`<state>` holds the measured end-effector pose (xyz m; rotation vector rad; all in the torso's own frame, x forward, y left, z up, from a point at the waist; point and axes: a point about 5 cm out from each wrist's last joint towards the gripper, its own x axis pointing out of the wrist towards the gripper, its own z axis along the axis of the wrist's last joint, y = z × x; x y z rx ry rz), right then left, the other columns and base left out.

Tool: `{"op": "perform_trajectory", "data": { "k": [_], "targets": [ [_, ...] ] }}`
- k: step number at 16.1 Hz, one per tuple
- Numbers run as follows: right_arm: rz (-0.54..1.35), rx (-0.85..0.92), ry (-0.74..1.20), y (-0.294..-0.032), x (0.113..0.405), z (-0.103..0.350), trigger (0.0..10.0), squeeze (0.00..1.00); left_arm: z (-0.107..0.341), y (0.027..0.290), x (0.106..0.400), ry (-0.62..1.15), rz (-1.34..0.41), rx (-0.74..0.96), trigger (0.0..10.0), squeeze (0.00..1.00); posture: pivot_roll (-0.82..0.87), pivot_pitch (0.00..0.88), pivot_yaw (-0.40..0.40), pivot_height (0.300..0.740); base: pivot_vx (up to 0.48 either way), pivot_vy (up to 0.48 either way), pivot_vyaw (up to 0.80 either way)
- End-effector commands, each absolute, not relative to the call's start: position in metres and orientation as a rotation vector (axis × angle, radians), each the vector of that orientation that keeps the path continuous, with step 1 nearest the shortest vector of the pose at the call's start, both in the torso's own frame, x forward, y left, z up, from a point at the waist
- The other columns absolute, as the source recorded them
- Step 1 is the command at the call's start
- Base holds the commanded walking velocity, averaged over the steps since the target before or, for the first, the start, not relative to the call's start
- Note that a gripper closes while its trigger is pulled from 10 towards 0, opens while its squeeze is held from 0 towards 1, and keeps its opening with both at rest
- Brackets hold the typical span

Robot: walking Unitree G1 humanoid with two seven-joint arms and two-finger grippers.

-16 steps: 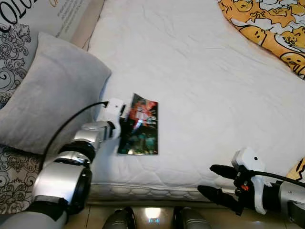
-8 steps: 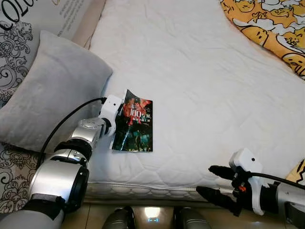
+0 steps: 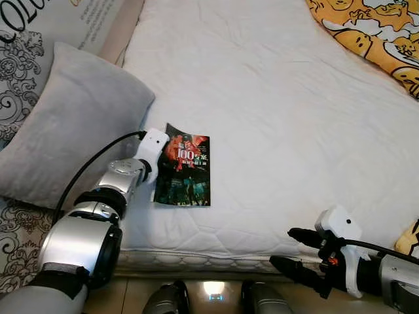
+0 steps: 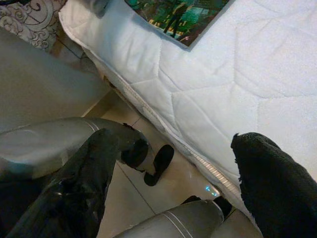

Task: Clean up the room

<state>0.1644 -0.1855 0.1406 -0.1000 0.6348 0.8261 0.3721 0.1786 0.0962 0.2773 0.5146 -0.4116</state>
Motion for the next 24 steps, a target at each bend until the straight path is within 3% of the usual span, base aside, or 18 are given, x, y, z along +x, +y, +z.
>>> {"op": "perform_trajectory", "data": {
  "k": [1, 6, 9, 12, 13, 15, 19, 21, 24],
  "targets": [
    [0.809, -0.112, 0.620, -0.187, 0.165, 0.144, 10.0, 0.00, 0.102, 0.187, 0.374, 0.507, -0.384, 0.310, 10.0, 1.00, -0.34, 0.209, 0.076, 0.740, 0.000, 0.000, 0.00],
    [0.801, -0.112, 0.616, -0.187, 0.168, 0.141, 10.0, 0.00, 0.108, 0.199, 0.376, 0.495, -0.351, 0.362, 10.0, 1.00, -0.32, 0.186, 0.072, 0.740, 0.000, 0.000, 0.00],
    [0.796, -0.106, 0.588, -0.184, 0.177, 0.139, 10.0, 0.00, 0.122, 0.194, 0.382, 0.429, -0.389, 0.330, 10.0, 1.00, -0.28, 0.155, 0.075, 0.740, 0.000, 0.000, 0.00],
    [0.696, -0.102, 0.534, -0.179, 0.194, 0.126, 10.0, 0.00, 0.145, 0.170, 0.392, 0.299, -0.472, 0.046, 10.0, 0.99, -0.21, 0.095, 0.068, 0.740, 0.000, 0.000, 0.00],
    [0.640, -0.091, 0.515, -0.176, 0.202, 0.121, 10.0, 0.00, 0.150, 0.162, 0.393, 0.248, -0.507, -0.048, 10.0, 0.00, -0.18, 0.076, 0.063, 0.740, 0.000, 0.000, 0.00],
    [0.569, -0.076, 0.492, -0.171, 0.213, 0.114, 10.0, 0.00, 0.151, 0.151, 0.390, 0.182, -0.525, -0.132, 10.0, 0.00, -0.14, 0.050, 0.059, 0.740, 0.000, 0.000, 0.00],
    [0.390, -0.093, 0.486, -0.170, 0.227, 0.099, 10.0, 0.00, 0.145, 0.141, 0.353, 0.038, -0.465, -0.077, 10.0, 0.00, -0.10, 0.026, 0.047, 0.740, 0.000, 0.000, 0.00],
    [0.287, -0.102, 0.448, -0.170, 0.234, 0.096, 10.0, 0.00, 0.120, 0.148, 0.306, 0.066, -0.342, -0.037, 10.0, 0.00, -0.08, 0.021, 0.034, 0.740, 0.000, 0.000, 0.00],
    [0.218, -0.109, 0.466, -0.168, 0.235, 0.085, 10.0, 0.00, 0.097, 0.157, 0.266, 0.155, -0.258, -0.015, 10.0, 0.00, -0.06, 0.000, 0.001, 0.740, 0.000, -0.099, 0.00]
  ]
}}
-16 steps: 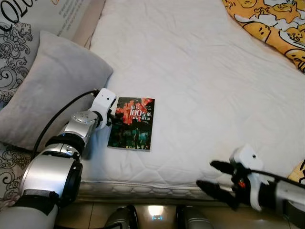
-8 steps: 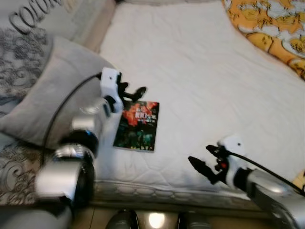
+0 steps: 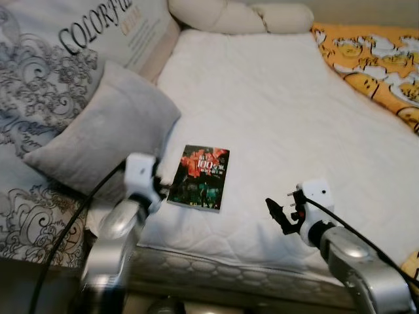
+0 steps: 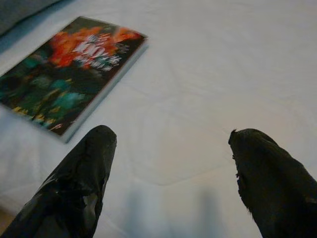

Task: Clean up the room

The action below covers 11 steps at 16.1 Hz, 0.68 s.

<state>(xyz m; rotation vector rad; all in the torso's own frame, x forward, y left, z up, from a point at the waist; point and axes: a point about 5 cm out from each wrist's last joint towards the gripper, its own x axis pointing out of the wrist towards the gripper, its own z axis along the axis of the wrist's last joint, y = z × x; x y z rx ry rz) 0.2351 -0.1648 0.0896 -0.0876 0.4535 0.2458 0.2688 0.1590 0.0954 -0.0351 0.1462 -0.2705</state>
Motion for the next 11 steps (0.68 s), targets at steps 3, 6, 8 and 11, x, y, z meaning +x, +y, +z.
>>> {"op": "perform_trajectory", "data": {
  "k": [3, 6, 8, 11],
  "targets": [
    [0.216, -0.078, 0.441, -0.162, 0.237, 0.085, 10.0, 0.00, 0.098, 0.159, 0.252, 0.166, -0.209, 0.011, 10.0, 0.00, -0.06, 0.000, -0.003, 0.740, 0.000, -0.385, 0.00],
    [0.183, -0.045, 0.427, -0.163, 0.241, 0.084, 10.0, 0.00, 0.100, 0.164, 0.250, 0.186, -0.178, 0.042, 10.0, 0.00, -0.05, 0.000, -0.008, 0.740, 0.000, -0.389, 0.00],
    [0.175, -0.043, 0.431, -0.163, 0.242, 0.081, 10.0, 0.00, 0.103, 0.172, 0.252, 0.185, -0.150, 0.044, 10.0, 0.00, -0.05, 0.000, -0.013, 0.740, 0.000, -0.407, -0.32],
    [0.173, -0.054, 0.426, -0.162, 0.244, 0.081, 10.0, 0.00, 0.104, 0.176, 0.251, 0.201, -0.135, 0.046, 10.0, 0.00, -0.05, 0.000, -0.015, 0.740, 0.000, -0.428, -0.67]
  ]
}}
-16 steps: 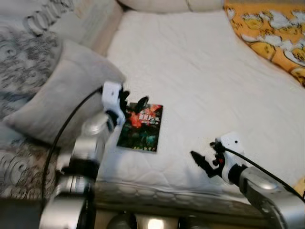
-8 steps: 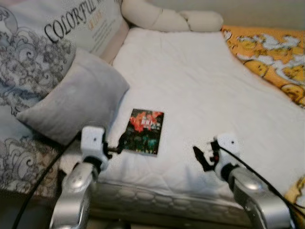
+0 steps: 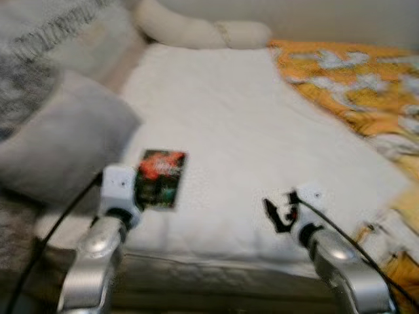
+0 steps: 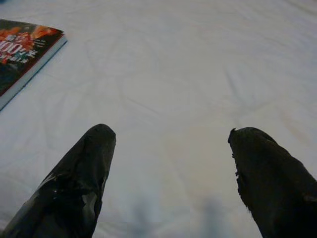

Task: Clean up the room

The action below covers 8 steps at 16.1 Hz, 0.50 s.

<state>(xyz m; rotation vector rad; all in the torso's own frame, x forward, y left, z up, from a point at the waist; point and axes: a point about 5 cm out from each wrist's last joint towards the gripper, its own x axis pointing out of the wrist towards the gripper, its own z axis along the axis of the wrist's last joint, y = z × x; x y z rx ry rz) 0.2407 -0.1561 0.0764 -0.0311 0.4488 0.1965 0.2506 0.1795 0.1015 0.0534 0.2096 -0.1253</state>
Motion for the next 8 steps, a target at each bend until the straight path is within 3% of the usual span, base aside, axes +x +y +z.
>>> {"op": "perform_trajectory", "data": {
  "k": [1, 3, 8],
  "targets": [
    [0.173, -0.052, 0.423, -0.1615, 0.2453, 0.0811, 10.0, 0.00, 0.1034, 0.1753, 0.2499, 0.208, -0.135, 0.056, 10.0, 0.00, -0.05, 0.000, -0.018, 0.740, 0.000, -0.428, -0.65],
    [0.169, -0.050, 0.424, -0.1616, 0.2458, 0.0793, 10.0, 0.00, 0.1034, 0.1744, 0.2487, 0.209, -0.134, 0.056, 10.0, 0.00, -0.05, 0.000, -0.022, 0.740, 0.000, -0.428, -0.52],
    [0.141, -0.051, 0.418, -0.1625, 0.2490, 0.0788, 10.0, 0.00, 0.1055, 0.1724, 0.2522, 0.200, -0.144, 0.085, 10.0, 0.00, -0.04, 0.000, -0.022, 0.740, 0.000, -0.417, 0.00]
  ]
}}
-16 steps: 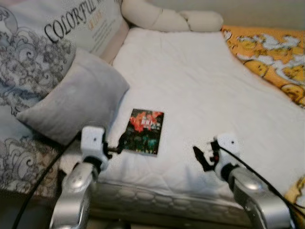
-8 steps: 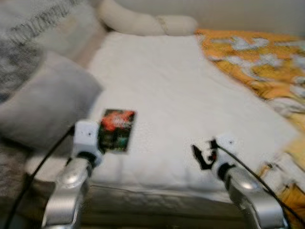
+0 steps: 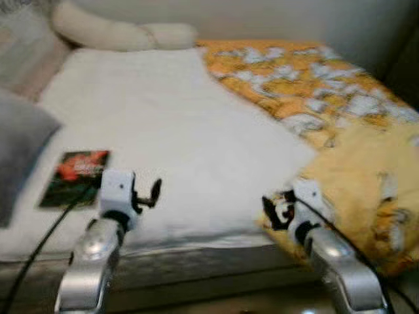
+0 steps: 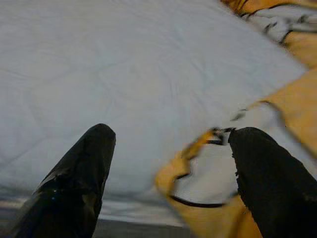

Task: Clean up the room

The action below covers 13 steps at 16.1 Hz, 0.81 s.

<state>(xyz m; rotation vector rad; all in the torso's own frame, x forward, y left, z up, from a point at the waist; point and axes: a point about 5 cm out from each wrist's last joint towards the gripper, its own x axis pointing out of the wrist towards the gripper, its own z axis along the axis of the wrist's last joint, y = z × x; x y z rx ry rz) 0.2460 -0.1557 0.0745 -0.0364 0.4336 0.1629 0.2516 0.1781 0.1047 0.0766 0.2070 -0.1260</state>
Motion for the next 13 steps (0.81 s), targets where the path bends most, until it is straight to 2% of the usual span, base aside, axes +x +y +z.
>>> {"op": "perform_trajectory", "data": {
  "k": [1, 6, 10, 13],
  "targets": [
    [0.147, -0.050, 0.412, -0.161, 0.249, 0.079, 10.0, 0.00, 0.105, 0.174, 0.253, 0.224, -0.116, 0.063, 10.0, 0.00, -0.04, 0.000, -0.020, 0.740, 0.000, 0.000, 0.00],
    [0.152, -0.056, 0.410, -0.156, 0.247, 0.080, 10.0, 0.00, 0.110, 0.169, 0.251, 0.182, -0.157, 0.070, 10.0, 0.00, -0.05, 0.000, 0.010, 0.740, 0.000, 0.000, 0.00],
    [0.162, -0.059, 0.442, -0.159, 0.241, 0.073, 10.0, 0.00, 0.110, 0.158, 0.247, 0.180, -0.195, 0.057, 10.0, 0.00, -0.04, 0.000, -0.017, 0.740, 0.064, 0.000, 0.00],
    [0.165, -0.081, 0.442, -0.161, 0.245, 0.075, 10.0, 0.00, 0.108, 0.158, 0.246, 0.190, -0.200, 0.058, 10.0, 0.00, -0.05, 0.000, -0.021, 0.740, 0.295, 0.000, -0.70]
  ]
}}
